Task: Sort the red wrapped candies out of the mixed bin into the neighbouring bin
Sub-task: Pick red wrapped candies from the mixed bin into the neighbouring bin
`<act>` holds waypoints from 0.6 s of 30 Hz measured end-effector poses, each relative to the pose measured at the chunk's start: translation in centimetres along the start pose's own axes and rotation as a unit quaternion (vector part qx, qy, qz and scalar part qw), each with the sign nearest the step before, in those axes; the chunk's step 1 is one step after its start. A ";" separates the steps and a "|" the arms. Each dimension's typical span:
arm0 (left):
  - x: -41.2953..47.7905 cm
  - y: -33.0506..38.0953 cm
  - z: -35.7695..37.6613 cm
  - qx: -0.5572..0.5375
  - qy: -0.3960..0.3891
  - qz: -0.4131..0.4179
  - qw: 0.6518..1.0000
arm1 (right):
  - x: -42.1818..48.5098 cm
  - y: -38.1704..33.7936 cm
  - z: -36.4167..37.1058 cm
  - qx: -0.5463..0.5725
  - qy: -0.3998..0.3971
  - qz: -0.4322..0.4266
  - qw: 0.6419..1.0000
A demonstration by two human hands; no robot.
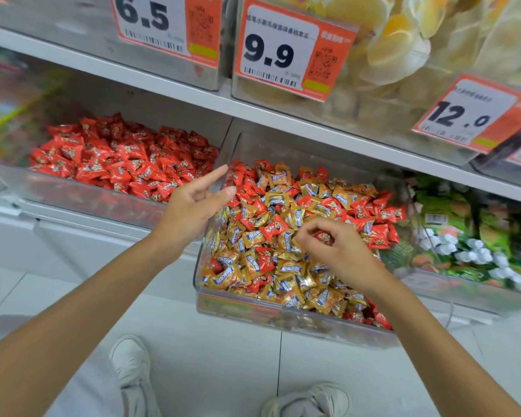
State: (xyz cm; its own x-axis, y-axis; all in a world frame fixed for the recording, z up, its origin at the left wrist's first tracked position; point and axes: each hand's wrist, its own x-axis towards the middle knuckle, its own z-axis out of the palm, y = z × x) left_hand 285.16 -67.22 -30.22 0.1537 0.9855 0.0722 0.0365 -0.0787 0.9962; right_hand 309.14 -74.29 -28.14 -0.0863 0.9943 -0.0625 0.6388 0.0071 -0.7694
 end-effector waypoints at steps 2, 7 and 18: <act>-0.1 0.0 0.2 0.001 0.010 -0.003 1.000 | 0.0 -0.3 0.6 -0.040 -0.029 -0.005 0.999; -0.1 0.0 0.2 -0.002 0.016 -0.017 1.000 | 0.6 0.2 4.2 -0.318 -0.076 -0.083 0.941; -0.1 -0.1 0.2 -0.012 0.021 -0.031 0.999 | 1.0 0.2 1.7 -0.089 -0.013 -0.041 0.995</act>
State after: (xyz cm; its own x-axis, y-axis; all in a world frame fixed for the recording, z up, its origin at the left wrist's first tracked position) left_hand 285.34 -67.29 -30.35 0.1106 0.9938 0.0120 0.0207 -0.0143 0.9997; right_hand 307.86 -73.47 -29.44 -0.1624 0.9865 -0.0229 0.7533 0.1089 -0.6486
